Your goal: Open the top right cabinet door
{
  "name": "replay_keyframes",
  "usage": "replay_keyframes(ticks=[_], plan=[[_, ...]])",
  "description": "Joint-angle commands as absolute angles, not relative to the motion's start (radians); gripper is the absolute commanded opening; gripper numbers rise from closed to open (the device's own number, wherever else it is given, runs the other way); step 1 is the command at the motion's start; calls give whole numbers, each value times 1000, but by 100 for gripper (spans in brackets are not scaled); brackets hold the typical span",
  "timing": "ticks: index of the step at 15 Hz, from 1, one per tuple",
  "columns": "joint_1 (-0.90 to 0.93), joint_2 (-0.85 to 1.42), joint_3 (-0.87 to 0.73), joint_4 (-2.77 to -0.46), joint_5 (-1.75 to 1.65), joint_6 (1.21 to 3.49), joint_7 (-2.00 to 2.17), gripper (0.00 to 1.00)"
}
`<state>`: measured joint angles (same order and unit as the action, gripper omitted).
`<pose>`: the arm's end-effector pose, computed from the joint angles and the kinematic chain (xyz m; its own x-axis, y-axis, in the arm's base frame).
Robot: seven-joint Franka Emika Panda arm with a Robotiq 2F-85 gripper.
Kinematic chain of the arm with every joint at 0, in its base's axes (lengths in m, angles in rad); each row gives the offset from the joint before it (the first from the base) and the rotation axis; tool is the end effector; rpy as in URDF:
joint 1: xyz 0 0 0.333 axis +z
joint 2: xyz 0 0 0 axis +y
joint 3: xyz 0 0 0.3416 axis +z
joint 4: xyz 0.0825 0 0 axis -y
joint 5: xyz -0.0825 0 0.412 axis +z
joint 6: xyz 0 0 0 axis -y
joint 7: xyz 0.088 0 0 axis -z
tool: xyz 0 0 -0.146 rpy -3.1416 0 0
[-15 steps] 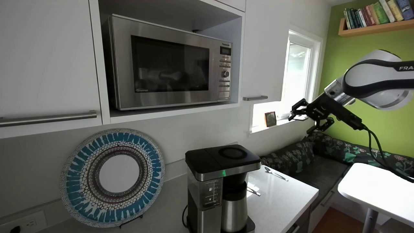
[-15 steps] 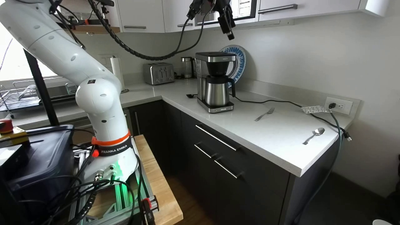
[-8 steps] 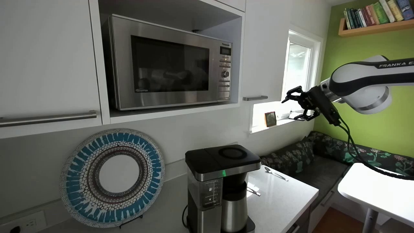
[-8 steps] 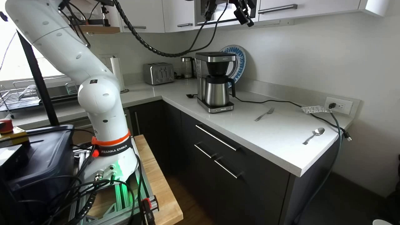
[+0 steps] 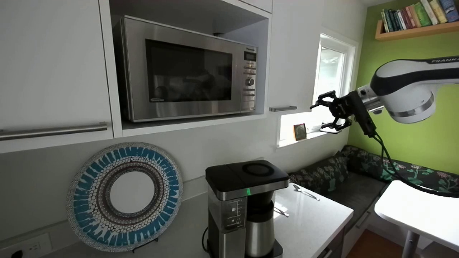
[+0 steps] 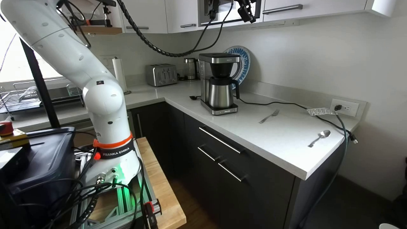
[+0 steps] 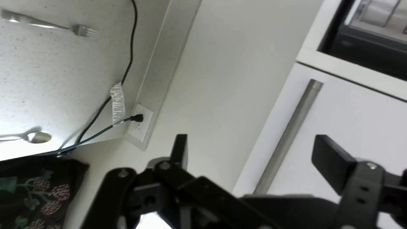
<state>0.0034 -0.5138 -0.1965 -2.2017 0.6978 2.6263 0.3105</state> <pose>0.4822 -0.1191 0.6825 0.3792 -0.8749 0.3012 -0.3283 -0.4315 -0.8403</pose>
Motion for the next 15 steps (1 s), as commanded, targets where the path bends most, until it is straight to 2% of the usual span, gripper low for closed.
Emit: replay_keyframes(ticks=[1, 5, 7, 8, 15], plan=[[104, -558, -334, -2172, 918, 2511, 88, 100], [58, -532, -419, -2123, 1086, 2204, -22, 100], [-4, -480, -402, -2088, 1108, 2111, 30, 100], [-44, -513, -362, -2119, 1106, 2142, -4, 100], [-76, -464, -343, -2088, 1121, 2114, 22, 100]])
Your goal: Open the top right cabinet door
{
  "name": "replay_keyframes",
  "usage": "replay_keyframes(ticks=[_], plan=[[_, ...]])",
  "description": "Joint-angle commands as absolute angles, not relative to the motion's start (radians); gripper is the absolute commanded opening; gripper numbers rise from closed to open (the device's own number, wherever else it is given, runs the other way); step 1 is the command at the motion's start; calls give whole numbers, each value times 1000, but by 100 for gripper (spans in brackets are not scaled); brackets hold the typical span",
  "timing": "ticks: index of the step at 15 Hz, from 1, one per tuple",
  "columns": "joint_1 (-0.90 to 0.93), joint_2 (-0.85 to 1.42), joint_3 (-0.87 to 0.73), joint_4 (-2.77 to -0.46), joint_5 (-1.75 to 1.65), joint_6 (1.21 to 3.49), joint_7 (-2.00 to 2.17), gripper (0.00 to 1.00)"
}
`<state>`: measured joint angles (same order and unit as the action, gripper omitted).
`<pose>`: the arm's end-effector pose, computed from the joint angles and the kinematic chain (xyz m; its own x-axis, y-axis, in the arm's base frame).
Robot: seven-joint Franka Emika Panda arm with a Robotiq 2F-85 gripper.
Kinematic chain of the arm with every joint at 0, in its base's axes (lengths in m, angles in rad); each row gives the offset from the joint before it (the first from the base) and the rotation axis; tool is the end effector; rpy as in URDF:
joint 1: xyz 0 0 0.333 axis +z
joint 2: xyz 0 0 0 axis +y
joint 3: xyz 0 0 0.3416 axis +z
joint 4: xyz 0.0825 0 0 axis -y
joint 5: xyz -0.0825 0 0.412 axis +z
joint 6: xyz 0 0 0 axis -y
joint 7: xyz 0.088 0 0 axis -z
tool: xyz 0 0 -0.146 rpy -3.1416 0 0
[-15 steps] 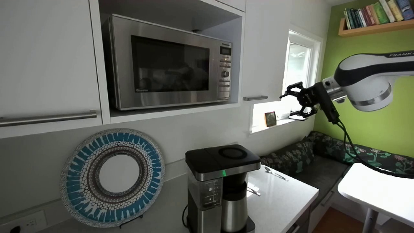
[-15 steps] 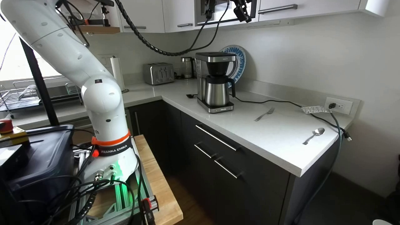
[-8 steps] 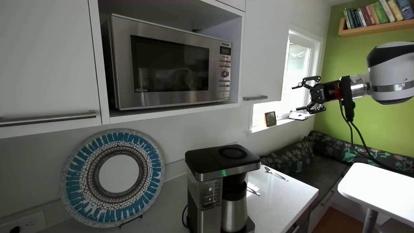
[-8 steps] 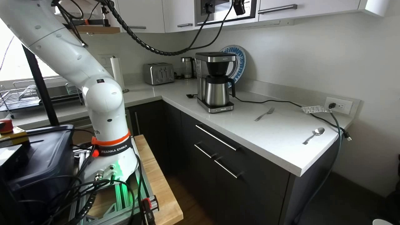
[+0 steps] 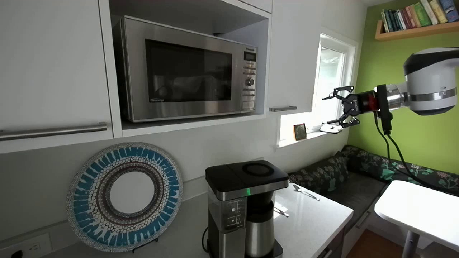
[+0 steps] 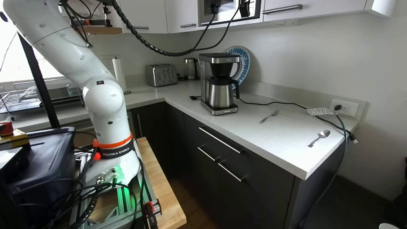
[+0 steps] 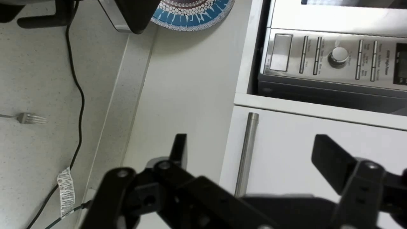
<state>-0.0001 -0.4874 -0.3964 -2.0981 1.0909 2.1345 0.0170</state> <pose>0.4611 -0.1669 0.6888 0.6313 -0.7714 0.0798 -0.1731 -0.2405 -0.9551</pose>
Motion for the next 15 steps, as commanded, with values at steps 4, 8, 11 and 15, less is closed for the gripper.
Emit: replay_keyframes(ticks=[4, 8, 11, 15], plan=[[-98, -383, -315, -2034, 1241, 2146, 8, 100], [-99, -293, -300, -1982, 1366, 2114, -24, 100], [-100, -222, -275, -1928, 1442, 2106, -64, 100], [-105, -132, -241, -1854, 1478, 2104, -89, 100]])
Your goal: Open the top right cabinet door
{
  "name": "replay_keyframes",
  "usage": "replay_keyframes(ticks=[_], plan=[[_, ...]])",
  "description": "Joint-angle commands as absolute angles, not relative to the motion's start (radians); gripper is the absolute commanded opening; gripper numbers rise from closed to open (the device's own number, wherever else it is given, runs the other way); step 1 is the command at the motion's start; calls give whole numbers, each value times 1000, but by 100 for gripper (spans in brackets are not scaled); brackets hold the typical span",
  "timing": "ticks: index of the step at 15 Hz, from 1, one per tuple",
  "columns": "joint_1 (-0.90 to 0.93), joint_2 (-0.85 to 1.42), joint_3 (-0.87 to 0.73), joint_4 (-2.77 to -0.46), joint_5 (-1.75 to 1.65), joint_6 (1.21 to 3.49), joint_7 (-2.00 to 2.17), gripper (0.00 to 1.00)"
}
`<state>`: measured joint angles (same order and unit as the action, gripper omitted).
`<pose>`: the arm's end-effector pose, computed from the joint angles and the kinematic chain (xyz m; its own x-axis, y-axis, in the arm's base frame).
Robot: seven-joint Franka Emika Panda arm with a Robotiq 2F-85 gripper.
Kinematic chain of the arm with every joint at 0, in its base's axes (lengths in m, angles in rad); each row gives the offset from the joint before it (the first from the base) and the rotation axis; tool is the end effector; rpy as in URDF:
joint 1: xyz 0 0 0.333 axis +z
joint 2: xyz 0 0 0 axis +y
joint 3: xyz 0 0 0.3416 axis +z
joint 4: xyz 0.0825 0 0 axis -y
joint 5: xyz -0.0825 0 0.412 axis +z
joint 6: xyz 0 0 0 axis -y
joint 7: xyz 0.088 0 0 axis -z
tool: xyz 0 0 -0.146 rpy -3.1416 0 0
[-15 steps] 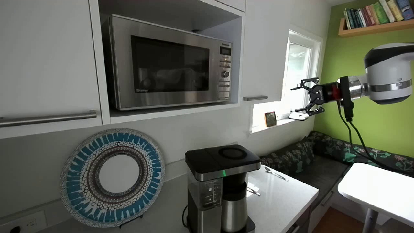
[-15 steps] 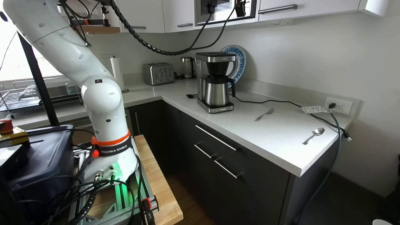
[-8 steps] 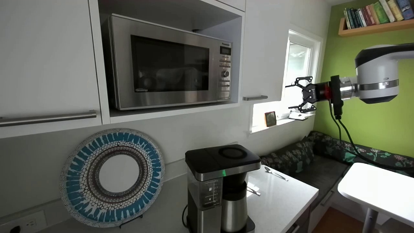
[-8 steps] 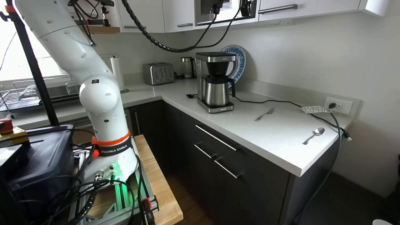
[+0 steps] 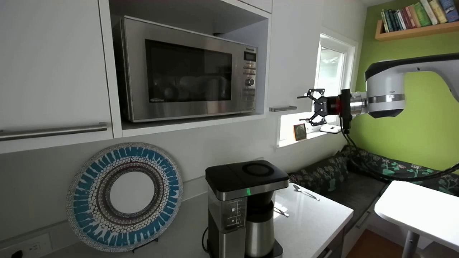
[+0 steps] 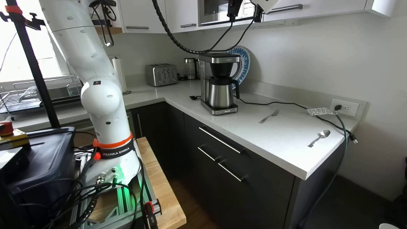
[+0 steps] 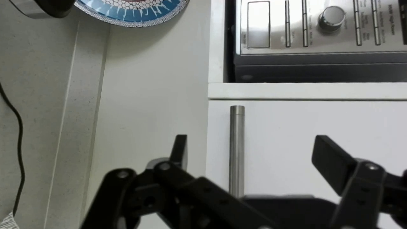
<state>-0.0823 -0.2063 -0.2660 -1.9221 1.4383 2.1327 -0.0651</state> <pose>0.5675 -0.1413 0.6738 0.6312 -0.7753 -0.0227 -0.1272 -0.0747 -0.9891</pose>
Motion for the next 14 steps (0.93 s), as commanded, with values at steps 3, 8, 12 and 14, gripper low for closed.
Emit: replay_keyframes(ticks=[3, 8, 12, 14], plan=[[-106, -81, -221, -1804, 1492, 2104, -105, 100], [-120, -23, -211, -1728, 1532, 2104, -134, 100], [-132, 21, -206, -1686, 1572, 2088, -144, 100], [-135, 41, -202, -1667, 1591, 2081, -151, 100]])
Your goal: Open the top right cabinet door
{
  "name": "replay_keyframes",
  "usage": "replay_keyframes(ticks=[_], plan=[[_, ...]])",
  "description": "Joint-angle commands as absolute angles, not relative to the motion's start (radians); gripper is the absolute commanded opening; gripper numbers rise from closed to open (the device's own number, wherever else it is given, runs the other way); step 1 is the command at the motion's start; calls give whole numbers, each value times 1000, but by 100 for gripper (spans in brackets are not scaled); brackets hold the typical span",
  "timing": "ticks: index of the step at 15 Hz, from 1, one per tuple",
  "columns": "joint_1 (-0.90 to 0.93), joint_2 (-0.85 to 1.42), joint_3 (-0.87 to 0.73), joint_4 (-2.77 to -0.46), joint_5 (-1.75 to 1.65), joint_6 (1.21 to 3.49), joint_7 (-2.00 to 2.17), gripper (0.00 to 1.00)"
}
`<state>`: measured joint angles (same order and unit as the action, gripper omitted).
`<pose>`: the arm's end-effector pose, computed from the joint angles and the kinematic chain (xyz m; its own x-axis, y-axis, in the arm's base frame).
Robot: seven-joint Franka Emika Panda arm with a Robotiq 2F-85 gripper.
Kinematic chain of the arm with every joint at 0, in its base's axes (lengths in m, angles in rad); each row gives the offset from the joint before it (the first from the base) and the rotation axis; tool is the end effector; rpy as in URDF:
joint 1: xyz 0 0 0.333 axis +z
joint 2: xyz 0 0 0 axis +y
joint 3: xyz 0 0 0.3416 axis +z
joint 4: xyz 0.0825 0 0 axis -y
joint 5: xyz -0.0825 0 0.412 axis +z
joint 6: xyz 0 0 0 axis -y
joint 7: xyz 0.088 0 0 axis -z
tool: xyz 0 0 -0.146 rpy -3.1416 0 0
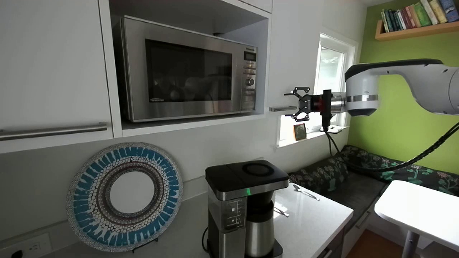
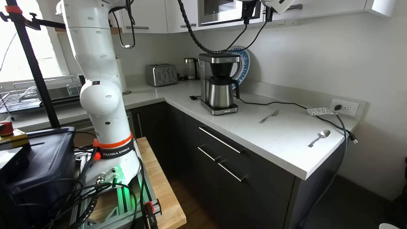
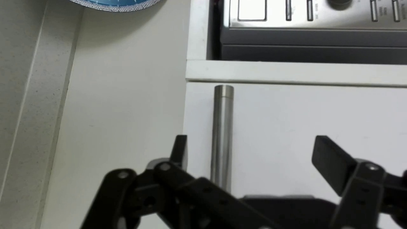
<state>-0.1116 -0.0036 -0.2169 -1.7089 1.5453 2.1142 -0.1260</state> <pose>0.6406 -0.1347 0.6792 0.6497 -0.7598 0.0231 -0.0537 -0.0762 -0.9956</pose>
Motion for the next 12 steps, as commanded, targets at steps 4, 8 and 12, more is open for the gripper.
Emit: replay_keyframes(ticks=[4, 8, 12], plan=[[-138, 81, -189, -1627, 1591, 2065, -140, 100], [-140, 108, -179, -1594, 1585, 2043, -135, 58], [-146, 114, -173, -1584, 1570, 2012, -116, 26]])
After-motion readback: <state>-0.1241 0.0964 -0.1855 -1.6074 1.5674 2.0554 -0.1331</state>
